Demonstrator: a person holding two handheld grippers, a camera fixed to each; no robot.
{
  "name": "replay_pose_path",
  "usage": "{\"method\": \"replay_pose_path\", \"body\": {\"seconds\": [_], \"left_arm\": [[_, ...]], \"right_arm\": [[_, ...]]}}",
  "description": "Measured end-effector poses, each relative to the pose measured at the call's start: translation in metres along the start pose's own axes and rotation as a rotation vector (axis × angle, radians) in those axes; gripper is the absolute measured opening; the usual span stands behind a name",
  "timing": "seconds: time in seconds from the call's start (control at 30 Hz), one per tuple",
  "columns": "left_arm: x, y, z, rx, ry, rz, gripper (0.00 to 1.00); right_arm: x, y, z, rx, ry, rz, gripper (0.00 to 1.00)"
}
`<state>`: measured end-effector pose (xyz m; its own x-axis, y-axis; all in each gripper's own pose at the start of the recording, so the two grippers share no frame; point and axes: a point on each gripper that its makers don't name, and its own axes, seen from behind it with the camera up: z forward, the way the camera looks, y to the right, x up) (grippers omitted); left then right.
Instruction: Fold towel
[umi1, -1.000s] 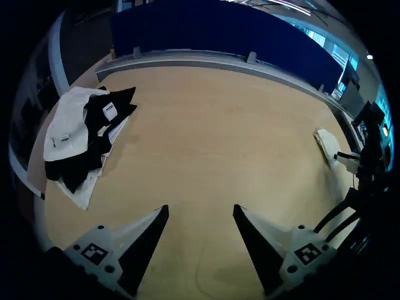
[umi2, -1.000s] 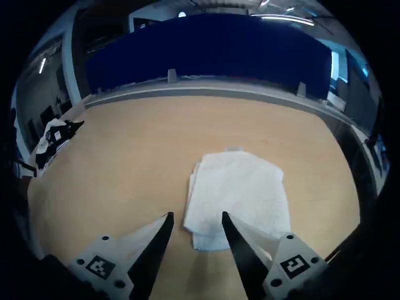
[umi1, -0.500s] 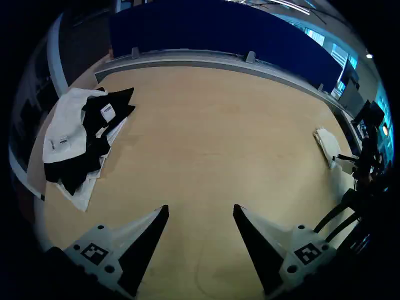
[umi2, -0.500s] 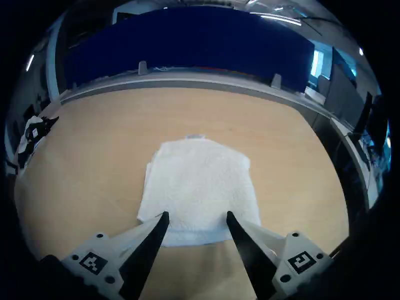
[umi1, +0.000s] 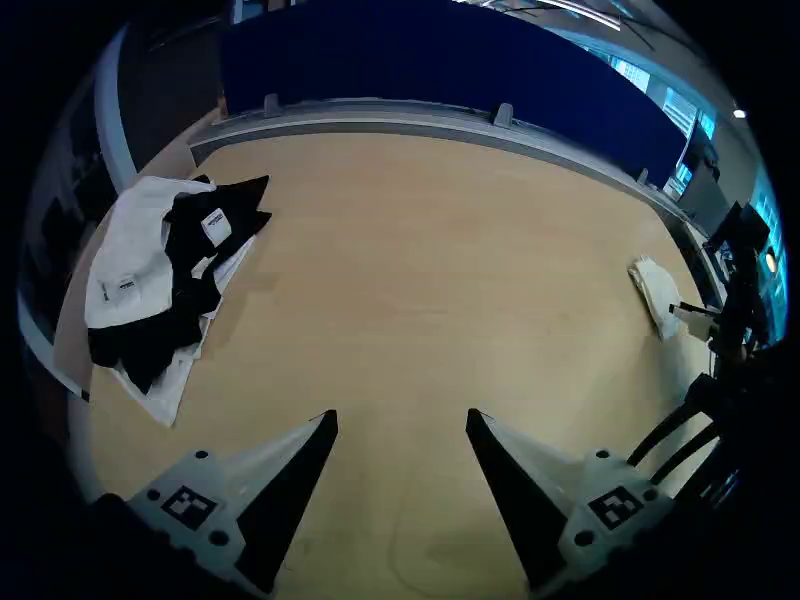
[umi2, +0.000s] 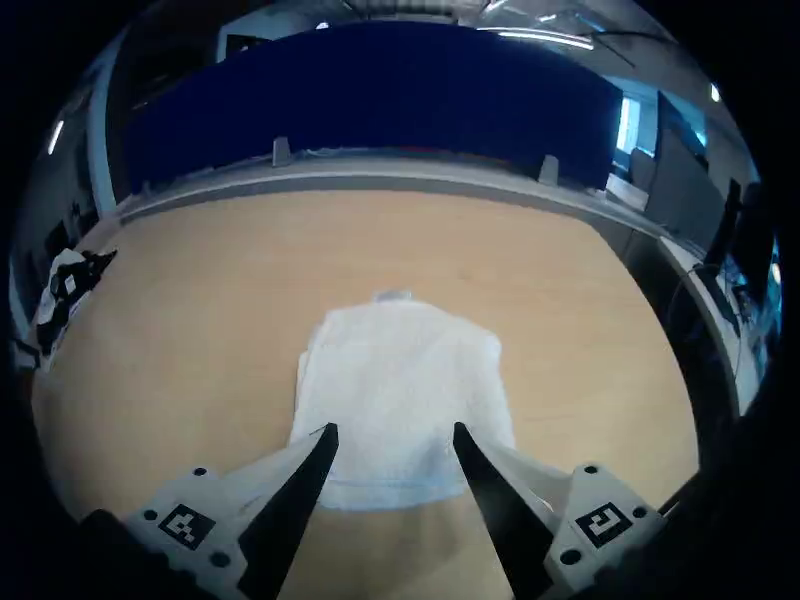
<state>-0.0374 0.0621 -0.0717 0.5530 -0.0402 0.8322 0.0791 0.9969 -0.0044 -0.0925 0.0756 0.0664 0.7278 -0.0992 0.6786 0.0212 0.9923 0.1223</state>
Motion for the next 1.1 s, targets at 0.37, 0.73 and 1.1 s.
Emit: {"method": "replay_pose_path", "body": {"seconds": [0.37, 0.73, 1.1], "left_arm": [[0.001, -0.002, 0.003, 0.002, -0.004, 0.001, 0.96], [0.005, -0.009, 0.008, 0.013, -0.009, -0.013, 0.96], [0.01, -0.009, 0.014, 0.012, -0.01, -0.006, 0.96]], "right_arm": [[0.059, 0.011, 0.038, -0.03, 0.042, -0.029, 0.89], [0.044, 0.013, 0.072, -0.052, -0.027, -0.019, 0.9], [0.04, 0.016, 0.079, -0.09, -0.03, 0.021, 0.9]]}}
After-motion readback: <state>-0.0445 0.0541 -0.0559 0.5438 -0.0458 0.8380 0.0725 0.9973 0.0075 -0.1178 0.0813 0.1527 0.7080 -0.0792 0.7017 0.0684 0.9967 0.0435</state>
